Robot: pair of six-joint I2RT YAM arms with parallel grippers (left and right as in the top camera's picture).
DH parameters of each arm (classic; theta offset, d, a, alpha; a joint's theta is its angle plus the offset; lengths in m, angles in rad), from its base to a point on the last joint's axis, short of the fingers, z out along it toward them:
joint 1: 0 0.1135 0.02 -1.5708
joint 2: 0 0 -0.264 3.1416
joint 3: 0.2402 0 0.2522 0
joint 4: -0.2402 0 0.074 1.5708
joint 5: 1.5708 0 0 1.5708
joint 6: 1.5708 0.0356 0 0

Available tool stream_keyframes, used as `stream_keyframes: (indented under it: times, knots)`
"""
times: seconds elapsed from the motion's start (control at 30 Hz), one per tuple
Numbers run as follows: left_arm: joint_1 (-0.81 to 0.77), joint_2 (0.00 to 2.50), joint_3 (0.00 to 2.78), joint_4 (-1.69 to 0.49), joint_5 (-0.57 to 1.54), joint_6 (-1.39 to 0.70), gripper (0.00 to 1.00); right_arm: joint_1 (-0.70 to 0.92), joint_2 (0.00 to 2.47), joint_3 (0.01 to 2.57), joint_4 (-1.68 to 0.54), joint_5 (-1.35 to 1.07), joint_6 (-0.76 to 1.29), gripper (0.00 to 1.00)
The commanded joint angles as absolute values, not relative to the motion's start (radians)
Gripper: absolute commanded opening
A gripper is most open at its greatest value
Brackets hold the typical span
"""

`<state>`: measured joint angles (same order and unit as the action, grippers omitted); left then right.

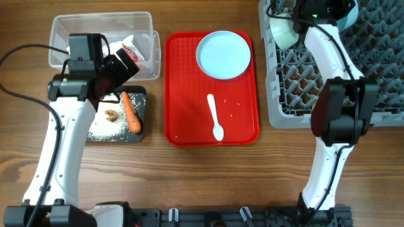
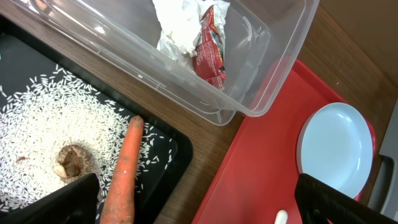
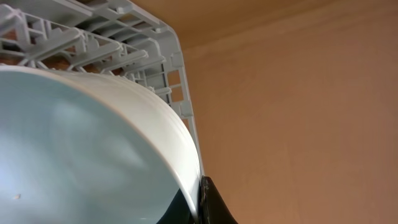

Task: Sort waste into correct bins and load items into the dishwasher rack
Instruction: 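Carry the light-blue bowl right and set it upright in the rack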

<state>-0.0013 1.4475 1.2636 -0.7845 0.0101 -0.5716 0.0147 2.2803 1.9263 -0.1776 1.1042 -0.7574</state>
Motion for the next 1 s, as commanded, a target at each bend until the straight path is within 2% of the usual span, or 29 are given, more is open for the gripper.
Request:
stream_keyframes:
  times: [0.0, 0.67, 0.97]
  knots:
    - [0.003, 1.453, 1.272, -0.783, 0.018, -0.584, 1.00, 0.008, 2.300, 1.922, -0.181, 1.089, -0.754, 0.04]
    - [0.003, 1.453, 1.272, -0.783, 0.018, -0.584, 1.00, 0.005, 2.307, 1.922, -0.171, 1.023, -0.732, 0.04]
    - [0.003, 1.453, 1.272, -0.783, 0.018, -0.584, 1.00, 0.000, 2.360, 1.922, -0.131, 1.084, -0.735, 0.04]
